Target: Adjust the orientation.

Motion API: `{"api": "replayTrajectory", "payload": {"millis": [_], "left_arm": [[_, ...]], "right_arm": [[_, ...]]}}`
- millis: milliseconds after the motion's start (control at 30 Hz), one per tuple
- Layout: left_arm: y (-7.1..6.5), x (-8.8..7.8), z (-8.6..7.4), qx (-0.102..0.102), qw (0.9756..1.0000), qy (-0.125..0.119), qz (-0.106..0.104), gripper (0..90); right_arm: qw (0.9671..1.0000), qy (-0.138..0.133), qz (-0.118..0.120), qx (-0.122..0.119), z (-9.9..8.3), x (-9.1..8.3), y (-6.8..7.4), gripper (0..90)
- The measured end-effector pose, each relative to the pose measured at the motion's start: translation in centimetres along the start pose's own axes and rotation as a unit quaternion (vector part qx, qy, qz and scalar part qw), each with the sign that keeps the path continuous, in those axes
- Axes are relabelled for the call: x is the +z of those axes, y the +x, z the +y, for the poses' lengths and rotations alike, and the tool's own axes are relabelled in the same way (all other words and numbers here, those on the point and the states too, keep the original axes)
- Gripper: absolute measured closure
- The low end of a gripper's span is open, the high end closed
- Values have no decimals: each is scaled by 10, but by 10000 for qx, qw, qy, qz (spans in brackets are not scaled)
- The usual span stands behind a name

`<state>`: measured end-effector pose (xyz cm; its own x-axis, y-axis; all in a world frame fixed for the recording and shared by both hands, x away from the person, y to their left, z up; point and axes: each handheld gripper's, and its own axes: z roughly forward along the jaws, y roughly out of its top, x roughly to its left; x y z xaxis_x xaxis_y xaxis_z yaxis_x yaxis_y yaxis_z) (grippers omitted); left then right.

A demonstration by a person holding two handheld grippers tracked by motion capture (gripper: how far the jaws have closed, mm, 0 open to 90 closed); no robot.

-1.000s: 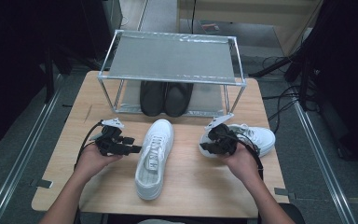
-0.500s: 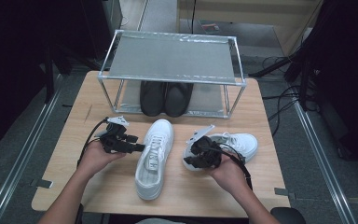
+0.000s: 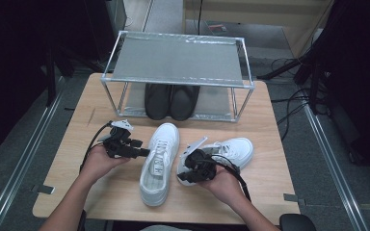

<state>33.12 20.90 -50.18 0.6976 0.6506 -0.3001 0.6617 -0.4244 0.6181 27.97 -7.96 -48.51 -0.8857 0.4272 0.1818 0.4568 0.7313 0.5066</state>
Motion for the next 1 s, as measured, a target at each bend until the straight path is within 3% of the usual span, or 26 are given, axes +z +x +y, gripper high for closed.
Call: {"api": "replayTrajectory", "payload": {"millis": [133,233,333,367,600,833,1000], "left_arm": [[0,1,0,-13,10000,22,6,433],[0,1,0,-9,10000,22,15,430],[0,1,0,-17,10000,3,39,424],[0,1,0,-31,10000,-26,40,410],[0,1,0,-11,10000,-48,67,396],[-1,-1,0,70,9999,-114,84,393],[0,-1,1,106,9996,-222,103,392]], "right_arm": [[10000,-34,22,29,-1,0,0,776],[9996,-98,238,127,-3,-1,-5,736],[9994,-129,280,140,-4,-3,-5,693],[9993,-228,260,103,-5,-8,-6,644],[9976,-595,270,210,-11,-30,-17,561],[9964,-804,207,151,-14,-48,-16,563],[9920,-1239,25,243,-22,-74,-24,549]]}}
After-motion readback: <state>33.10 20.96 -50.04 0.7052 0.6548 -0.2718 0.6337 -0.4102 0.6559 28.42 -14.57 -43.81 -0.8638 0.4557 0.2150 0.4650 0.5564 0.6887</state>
